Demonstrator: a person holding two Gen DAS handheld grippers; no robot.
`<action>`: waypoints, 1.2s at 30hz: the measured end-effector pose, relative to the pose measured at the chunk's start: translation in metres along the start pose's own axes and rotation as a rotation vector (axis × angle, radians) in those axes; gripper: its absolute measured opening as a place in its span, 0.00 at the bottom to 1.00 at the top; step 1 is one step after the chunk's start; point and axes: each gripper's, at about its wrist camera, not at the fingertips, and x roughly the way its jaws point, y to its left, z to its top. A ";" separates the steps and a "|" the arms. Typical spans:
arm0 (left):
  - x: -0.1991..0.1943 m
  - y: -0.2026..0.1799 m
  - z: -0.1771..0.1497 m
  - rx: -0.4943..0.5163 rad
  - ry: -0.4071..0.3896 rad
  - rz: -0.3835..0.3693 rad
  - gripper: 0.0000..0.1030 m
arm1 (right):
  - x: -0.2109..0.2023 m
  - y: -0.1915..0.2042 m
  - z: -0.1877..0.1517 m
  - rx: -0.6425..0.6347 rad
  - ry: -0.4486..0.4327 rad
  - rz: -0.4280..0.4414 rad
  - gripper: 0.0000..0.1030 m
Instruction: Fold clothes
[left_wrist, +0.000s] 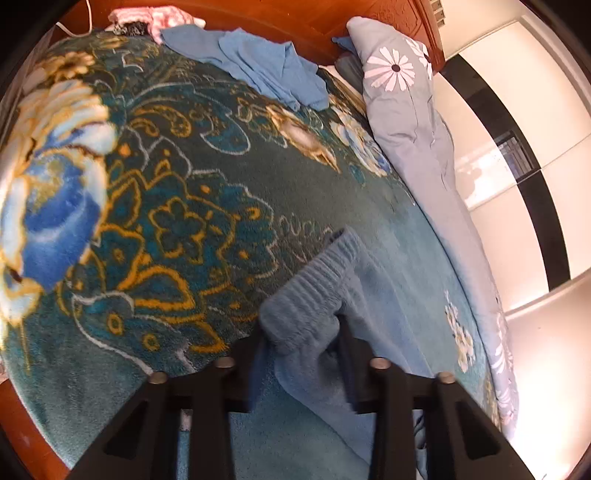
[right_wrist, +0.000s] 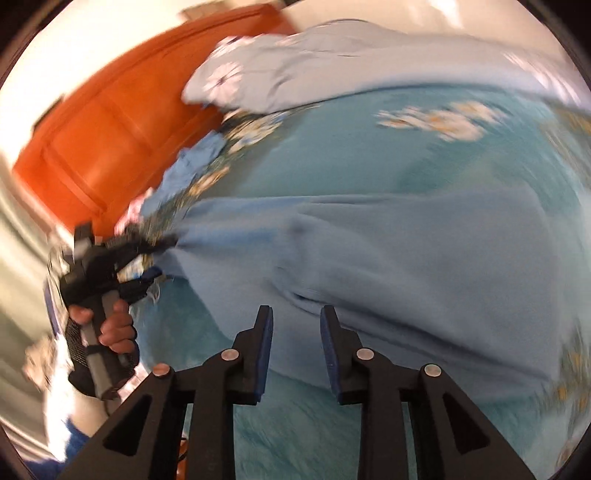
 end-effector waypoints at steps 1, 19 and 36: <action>-0.005 -0.006 -0.001 0.013 -0.018 0.000 0.22 | -0.010 -0.012 -0.005 0.044 -0.016 -0.005 0.26; -0.053 -0.257 -0.162 0.744 -0.069 -0.205 0.20 | -0.116 -0.149 -0.059 0.428 -0.258 0.006 0.27; -0.001 -0.250 -0.256 0.877 0.281 -0.237 0.60 | -0.121 -0.167 -0.076 0.502 -0.284 0.012 0.27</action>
